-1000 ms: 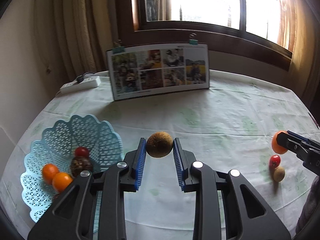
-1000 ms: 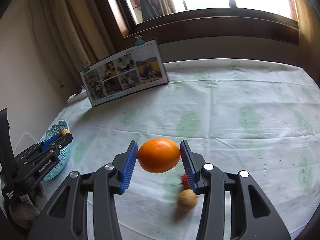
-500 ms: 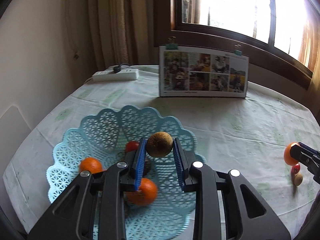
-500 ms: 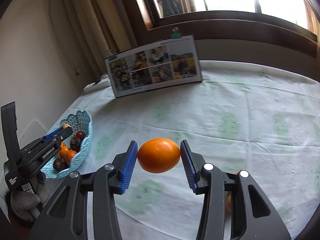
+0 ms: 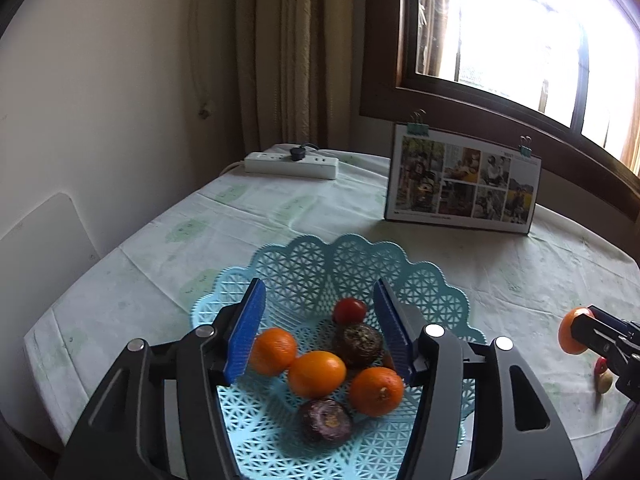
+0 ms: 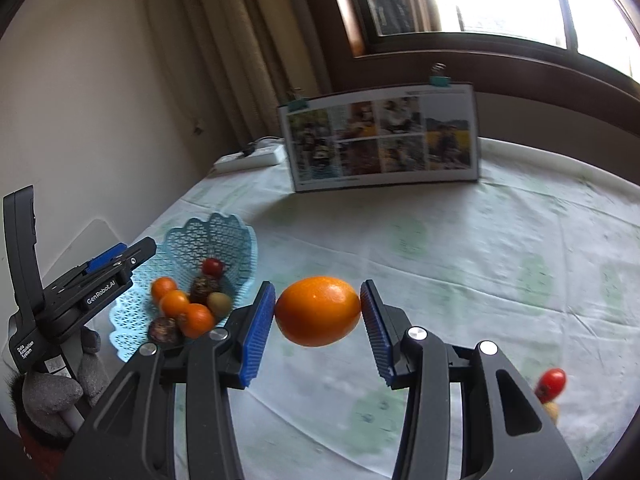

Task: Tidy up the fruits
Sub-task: 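Carry the kiwi and orange to the blue basket and open both tools, then grasp the small tan round fruit with the right tool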

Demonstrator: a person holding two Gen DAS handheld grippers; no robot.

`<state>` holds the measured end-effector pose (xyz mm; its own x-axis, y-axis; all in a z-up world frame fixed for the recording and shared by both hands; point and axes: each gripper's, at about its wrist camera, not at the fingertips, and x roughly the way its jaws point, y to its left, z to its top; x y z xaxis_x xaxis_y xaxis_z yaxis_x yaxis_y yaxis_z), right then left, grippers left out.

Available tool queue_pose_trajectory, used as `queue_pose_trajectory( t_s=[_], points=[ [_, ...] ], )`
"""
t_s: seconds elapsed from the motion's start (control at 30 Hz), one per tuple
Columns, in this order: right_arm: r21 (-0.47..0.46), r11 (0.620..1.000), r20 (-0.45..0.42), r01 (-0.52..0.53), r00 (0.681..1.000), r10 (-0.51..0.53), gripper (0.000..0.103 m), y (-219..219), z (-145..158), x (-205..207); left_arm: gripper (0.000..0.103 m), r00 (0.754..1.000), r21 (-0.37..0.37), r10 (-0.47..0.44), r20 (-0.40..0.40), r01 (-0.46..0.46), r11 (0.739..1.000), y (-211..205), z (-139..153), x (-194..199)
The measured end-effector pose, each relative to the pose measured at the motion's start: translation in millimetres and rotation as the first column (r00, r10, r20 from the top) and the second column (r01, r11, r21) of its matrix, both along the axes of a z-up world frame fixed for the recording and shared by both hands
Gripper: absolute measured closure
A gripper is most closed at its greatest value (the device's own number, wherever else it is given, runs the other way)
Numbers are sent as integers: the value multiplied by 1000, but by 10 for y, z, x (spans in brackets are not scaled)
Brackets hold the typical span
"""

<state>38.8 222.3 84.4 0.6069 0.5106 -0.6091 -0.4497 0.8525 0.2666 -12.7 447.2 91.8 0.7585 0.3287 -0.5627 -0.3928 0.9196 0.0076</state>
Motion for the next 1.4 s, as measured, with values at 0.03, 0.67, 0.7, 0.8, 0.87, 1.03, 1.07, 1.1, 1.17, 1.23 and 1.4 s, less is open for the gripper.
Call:
queue_pose_trajectory(
  t_s=[0.03,0.67,0.7,0.8,0.87,1.03,1.07,1.1,1.17,1.23,1.4],
  points=[
    [0,1000,2,-11,1000,11,58,56,8,-4,45,1000,-2,8,4,-8,1000,34,12,-29],
    [-5,983,-20,-186,982,186,57,911,-116,-134,15,997,-28,81,18,-81,996,313,-15,-240],
    [-4,983,-16,-182,983,182,56,898,-106,-133,15,996,-30,84,20,-83,996,317,-13,-245],
    [3,987,-12,-160,987,160,56,808,-85,-112,15,996,-31,84,21,-83,996,316,-4,-247],
    [12,991,-13,-134,991,135,56,698,-71,-90,15,996,-32,82,24,-81,996,298,7,-247],
    [16,996,-16,-84,996,84,56,452,-91,-99,15,998,-29,57,29,-57,998,184,24,-222],
    [17,997,-18,-76,997,76,56,404,-96,-104,15,998,-27,52,30,-51,998,155,26,-217],
    [16,998,-19,-66,998,66,56,345,-106,-111,15,999,-27,45,30,-45,999,122,27,-206],
    [16,999,-20,-46,999,46,56,252,-122,-126,15,999,-25,23,29,-23,999,27,26,-171],
    [18,1000,-22,-20,1000,21,56,125,-137,-141,15,1000,-22,5,27,-4,1000,-50,25,-147],
    [10,998,-35,63,997,-63,56,-252,-204,-157,13,999,-12,-46,22,46,999,-270,17,-89]
  ],
)
